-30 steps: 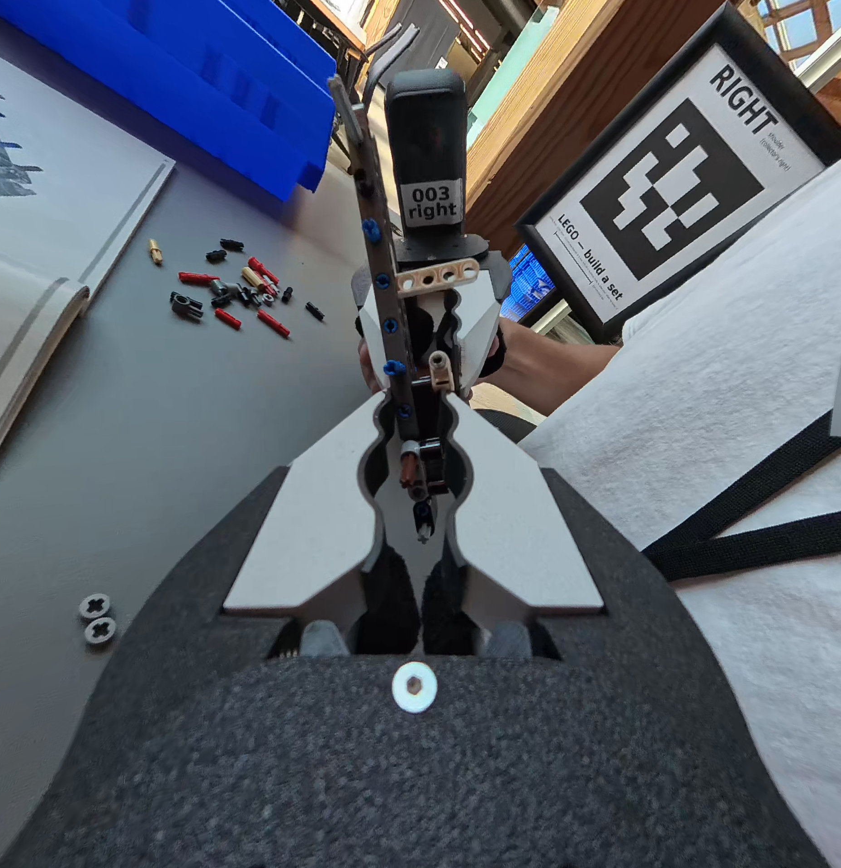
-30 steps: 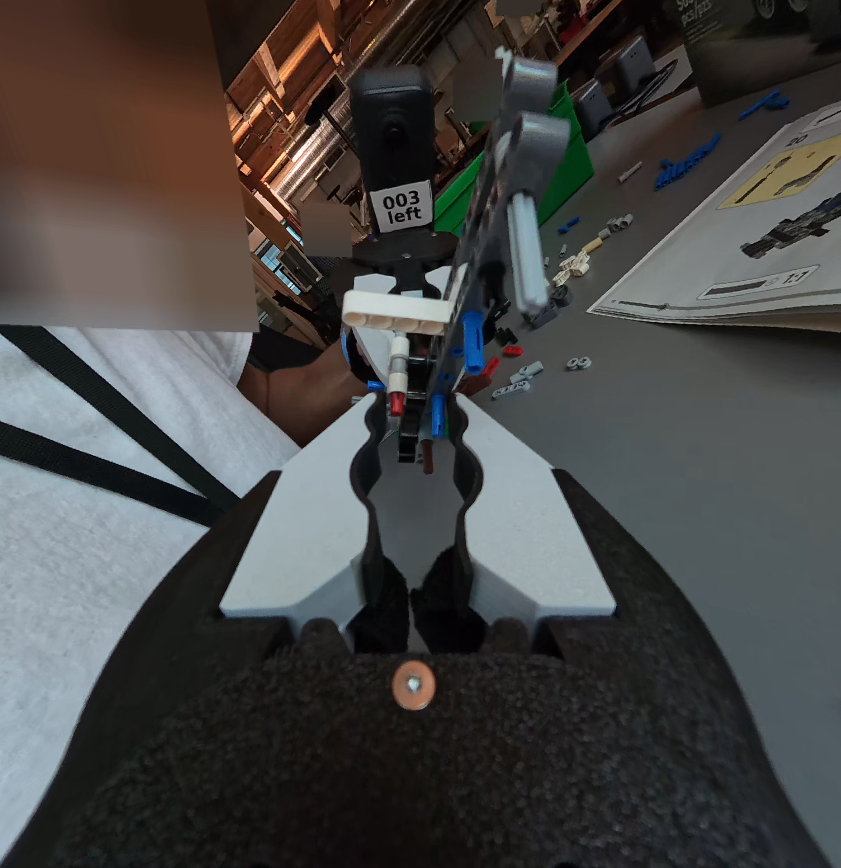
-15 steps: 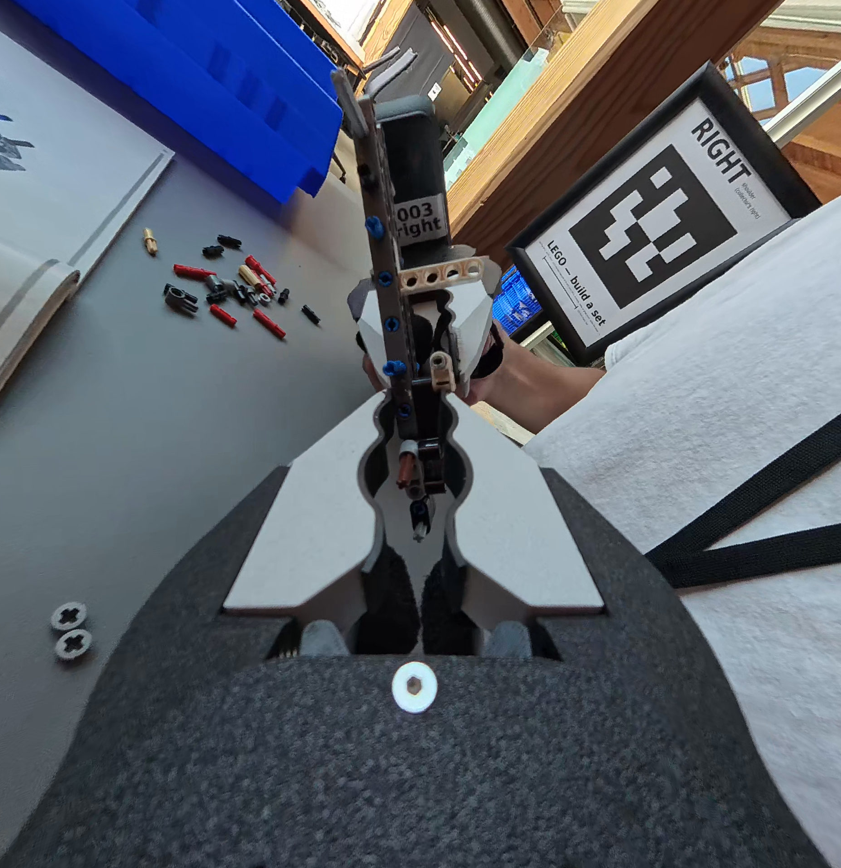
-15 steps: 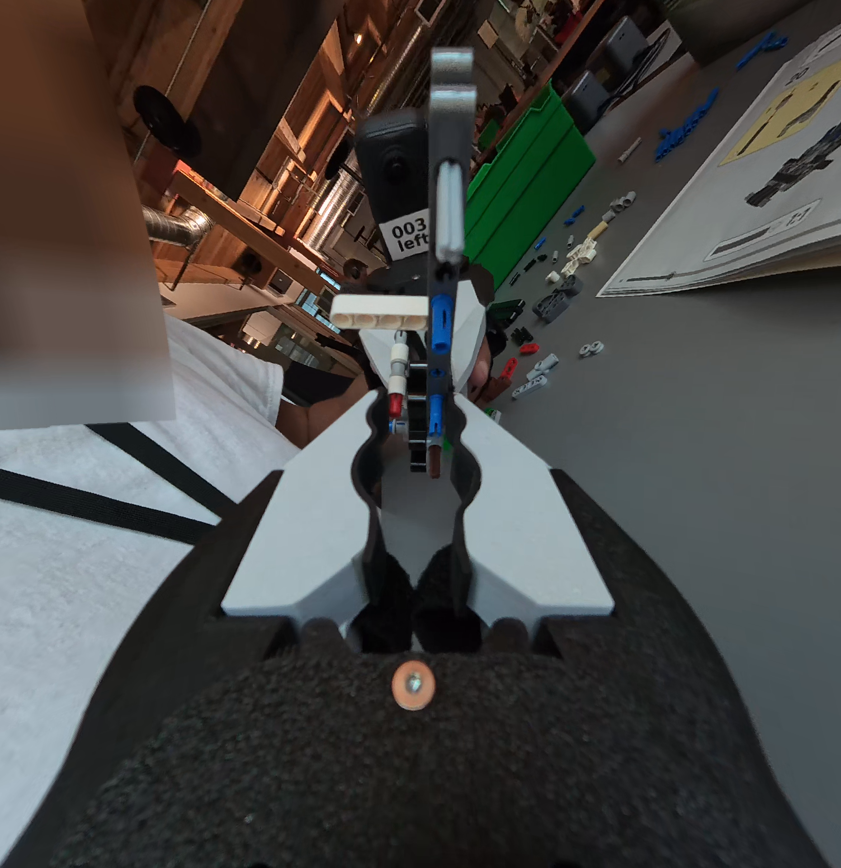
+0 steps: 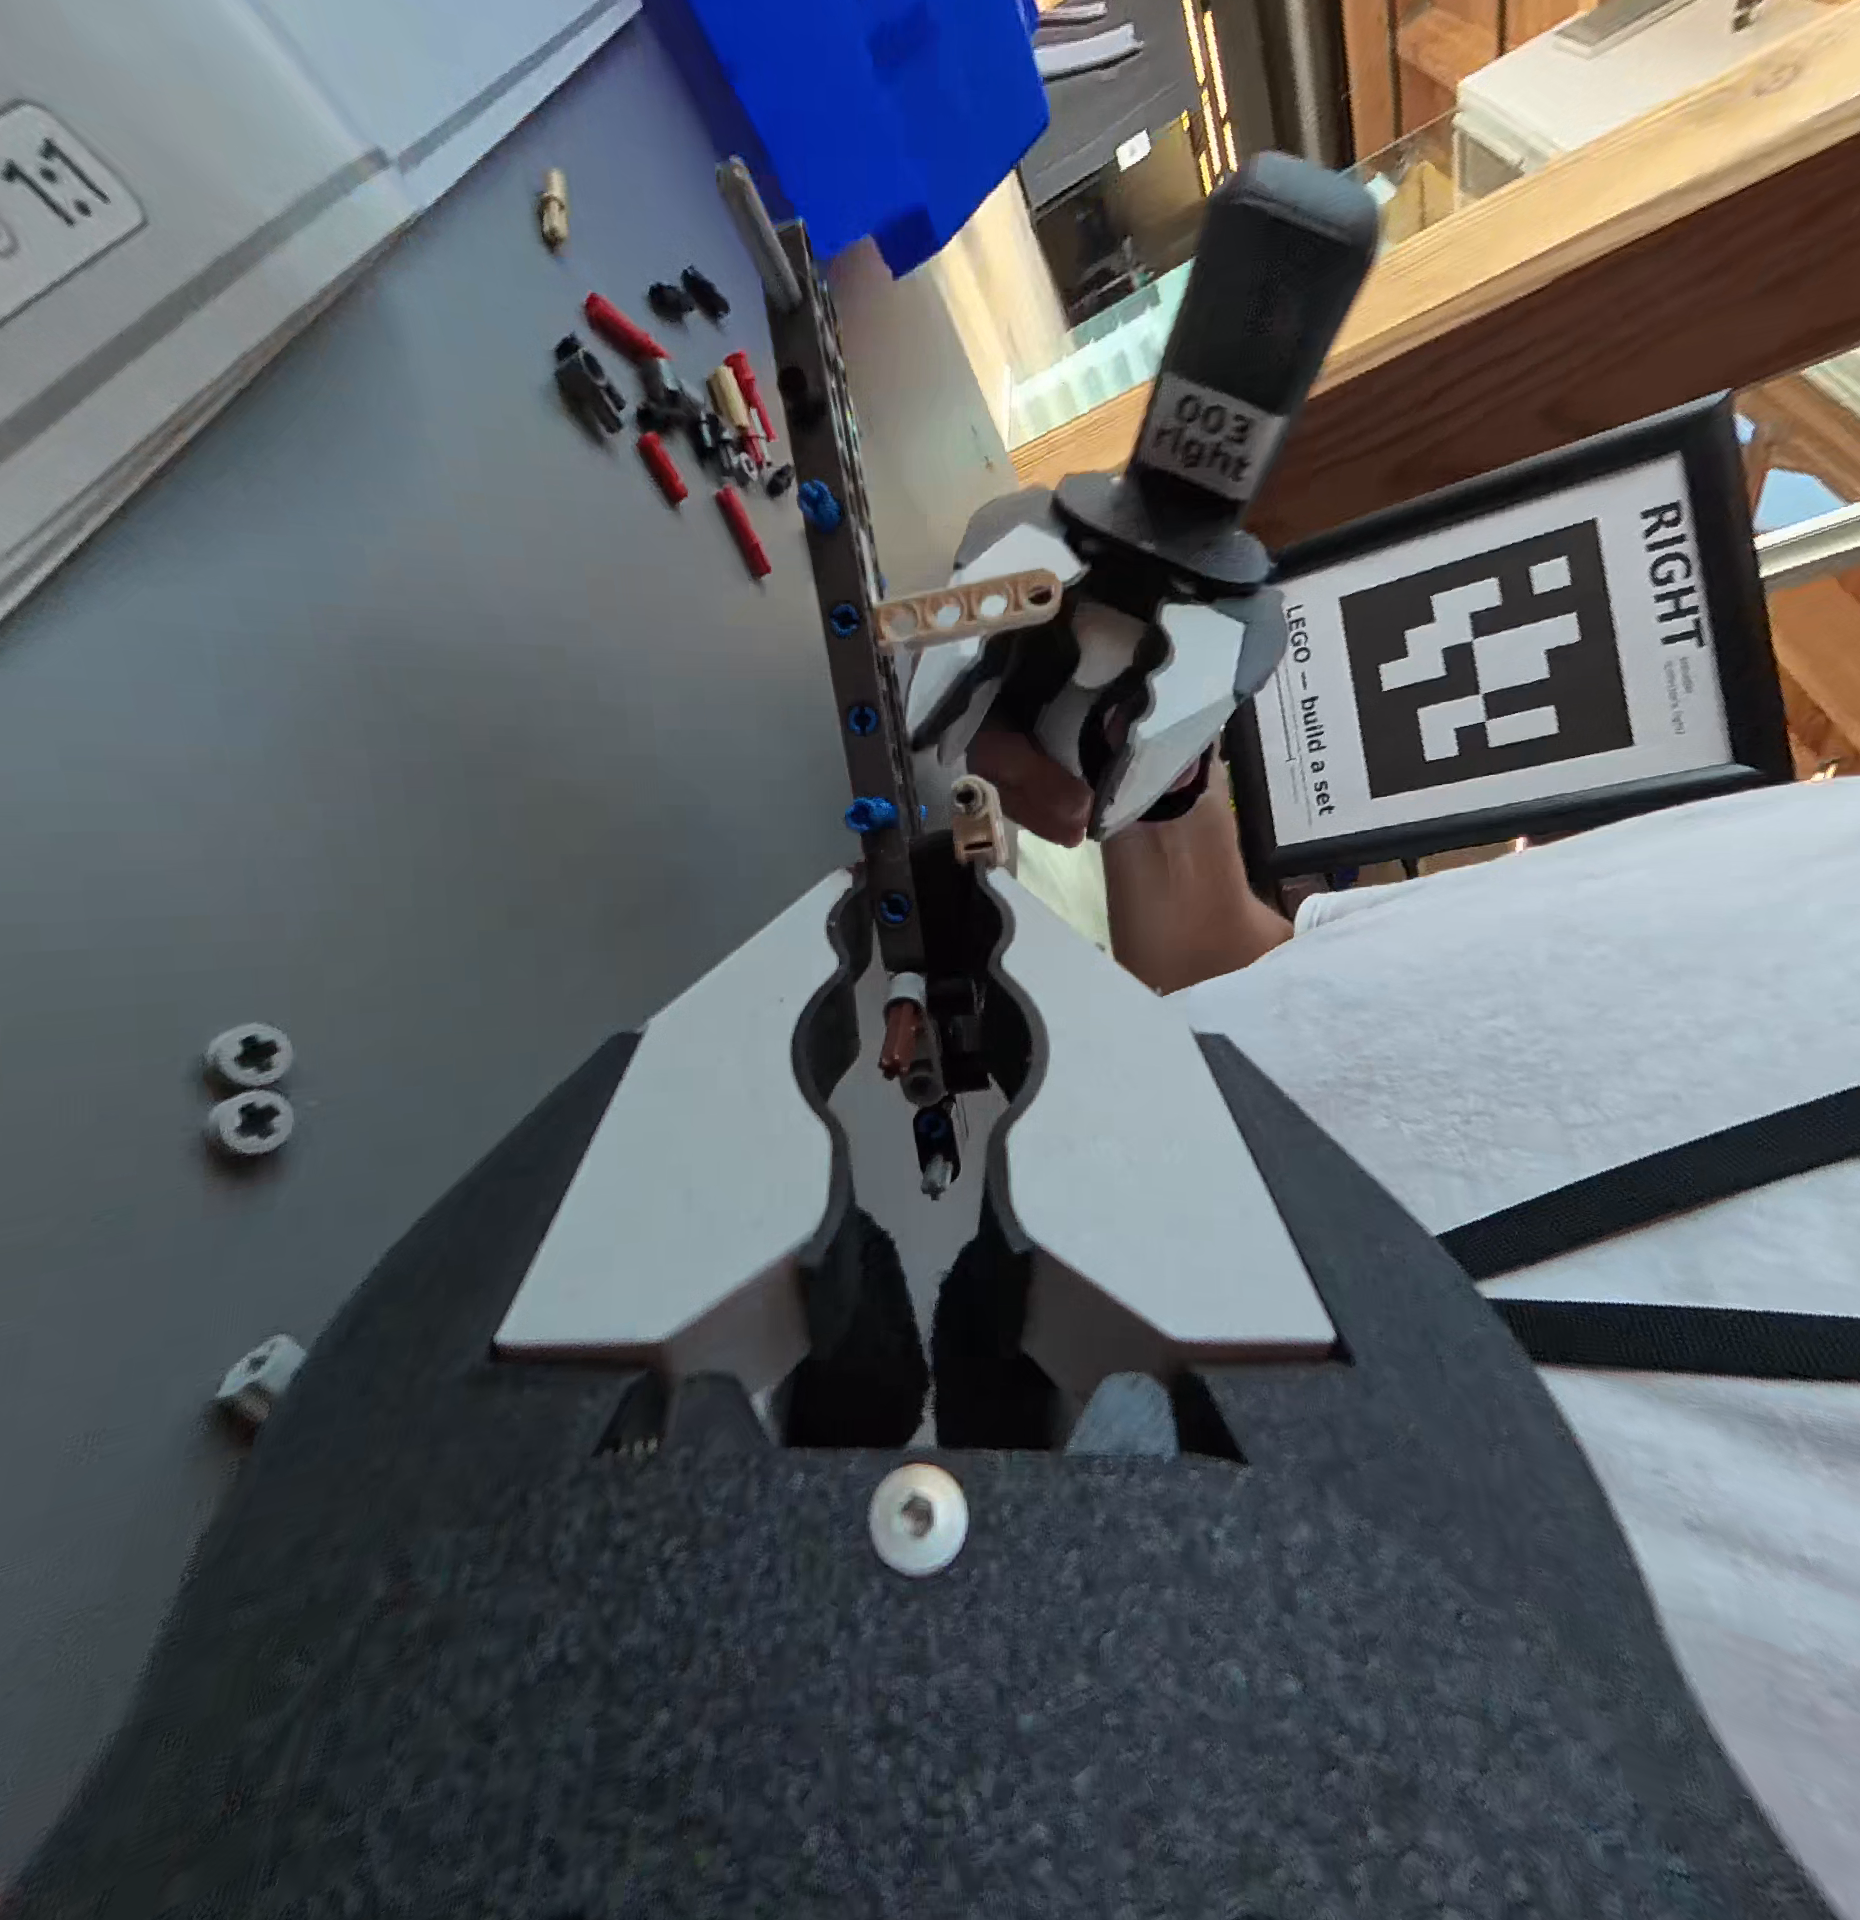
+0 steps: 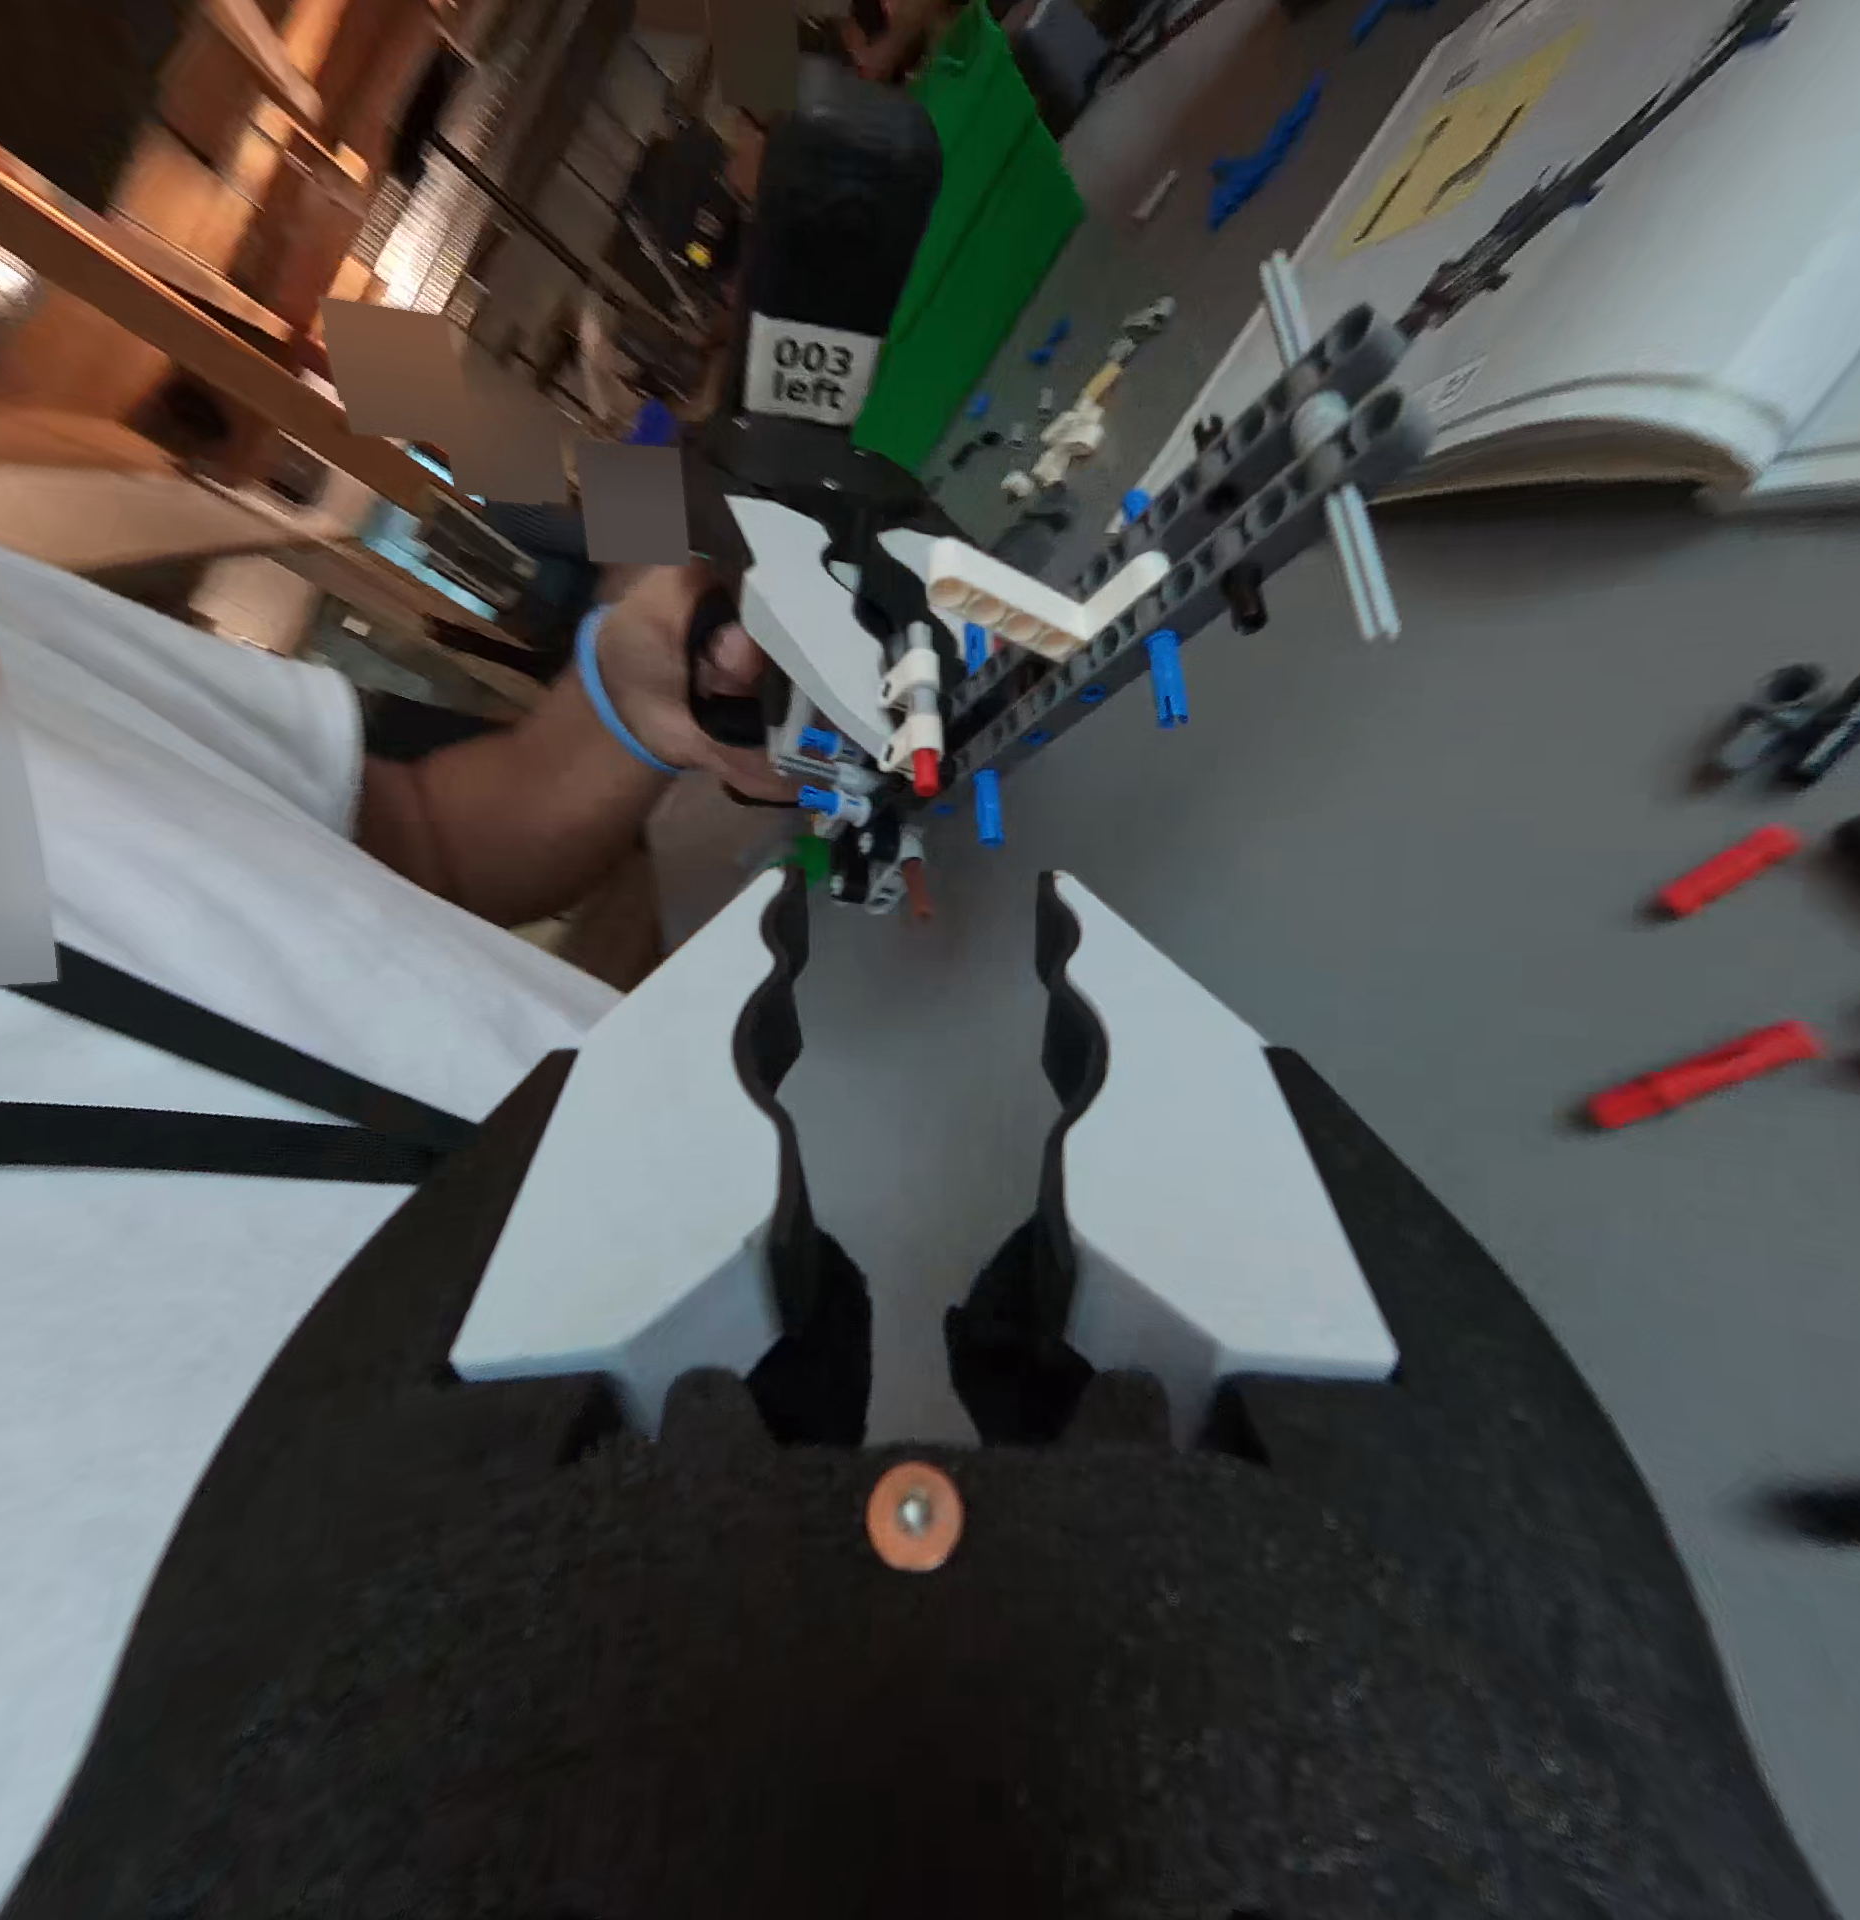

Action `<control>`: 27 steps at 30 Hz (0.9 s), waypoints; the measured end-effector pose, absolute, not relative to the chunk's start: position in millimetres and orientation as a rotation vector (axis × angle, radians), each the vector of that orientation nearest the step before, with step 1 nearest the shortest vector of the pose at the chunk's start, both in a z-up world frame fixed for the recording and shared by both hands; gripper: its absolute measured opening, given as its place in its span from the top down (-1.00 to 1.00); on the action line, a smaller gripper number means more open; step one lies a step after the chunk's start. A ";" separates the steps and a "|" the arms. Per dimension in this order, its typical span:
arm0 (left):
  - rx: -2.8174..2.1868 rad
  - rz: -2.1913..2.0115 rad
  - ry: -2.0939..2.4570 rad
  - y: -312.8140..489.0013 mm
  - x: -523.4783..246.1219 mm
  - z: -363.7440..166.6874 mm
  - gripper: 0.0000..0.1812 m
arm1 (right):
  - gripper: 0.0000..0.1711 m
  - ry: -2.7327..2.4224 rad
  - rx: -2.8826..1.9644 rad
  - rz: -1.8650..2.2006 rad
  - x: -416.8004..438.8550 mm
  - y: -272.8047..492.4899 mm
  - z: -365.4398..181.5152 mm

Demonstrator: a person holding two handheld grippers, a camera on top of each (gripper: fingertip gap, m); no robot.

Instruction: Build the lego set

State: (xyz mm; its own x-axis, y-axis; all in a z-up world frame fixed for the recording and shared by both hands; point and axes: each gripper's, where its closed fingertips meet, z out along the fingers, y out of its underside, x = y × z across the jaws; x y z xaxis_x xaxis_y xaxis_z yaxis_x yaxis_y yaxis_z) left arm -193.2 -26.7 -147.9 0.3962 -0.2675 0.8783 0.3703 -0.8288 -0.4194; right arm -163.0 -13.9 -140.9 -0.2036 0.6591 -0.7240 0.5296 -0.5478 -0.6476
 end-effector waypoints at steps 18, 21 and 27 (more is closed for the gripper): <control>-2.209 -1.374 -0.073 -21.5 -181.9 -166.1 0.82 | 0.86 -1.661 -1.588 1.150 -181.6 -16.3 -159.5; -2.222 -1.221 -0.019 -19.2 -197.3 -165.8 0.70 | 0.87 -1.671 -1.682 1.117 -185.3 -14.8 -168.8; -2.064 -1.014 0.003 -22.2 -236.8 -129.3 0.68 | 0.87 -1.781 -1.733 1.039 -194.8 -10.1 -176.9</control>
